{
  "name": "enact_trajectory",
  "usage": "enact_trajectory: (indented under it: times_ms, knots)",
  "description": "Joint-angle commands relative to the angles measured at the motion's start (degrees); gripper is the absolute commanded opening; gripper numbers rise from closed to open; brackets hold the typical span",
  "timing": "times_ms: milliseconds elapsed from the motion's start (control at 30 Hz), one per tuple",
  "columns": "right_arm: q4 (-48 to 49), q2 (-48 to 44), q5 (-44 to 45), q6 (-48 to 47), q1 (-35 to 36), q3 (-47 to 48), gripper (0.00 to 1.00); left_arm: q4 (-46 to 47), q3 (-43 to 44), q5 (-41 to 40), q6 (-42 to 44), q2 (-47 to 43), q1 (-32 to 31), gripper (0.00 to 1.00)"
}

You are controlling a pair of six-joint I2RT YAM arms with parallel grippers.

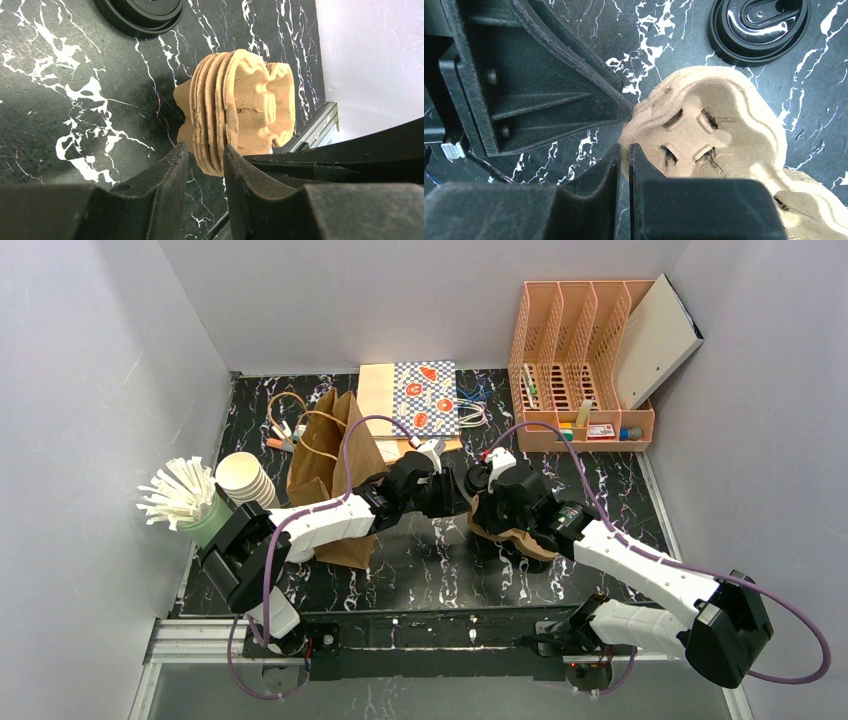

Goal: Pack the takeout coffee

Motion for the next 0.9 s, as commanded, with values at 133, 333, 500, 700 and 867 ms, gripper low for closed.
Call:
enact_trajectory:
  times_ms: [133,333,500,700,867]
  knots:
    - [2.8,-0.7,-0.6,0.0,0.3,0.8,0.06,0.6,1.2,1.4,0.3,1.5,0.0,0.34]
    - [2.7,-1.4,-0.3,0.0,0.3,1.1,0.06,0.1,1.4,1.6,0.3,3.1,0.0,0.33]
    - [2.7,-1.9,-0.2,-0.1,0.3,1.2,0.06,0.4,1.1,1.4,0.2,3.8,0.0,0.30]
    - [2.3,-2.8,0.8,0.1,0.3,1.5,0.06,-0.6,0.5,-0.8,1.3,5.0,-0.1,0.29]
    - [-0.1,-4.3,3.0,0.5,0.3,3.5,0.10,-1.4,-0.5,-3.0,2.3,5.2,0.0,0.29]
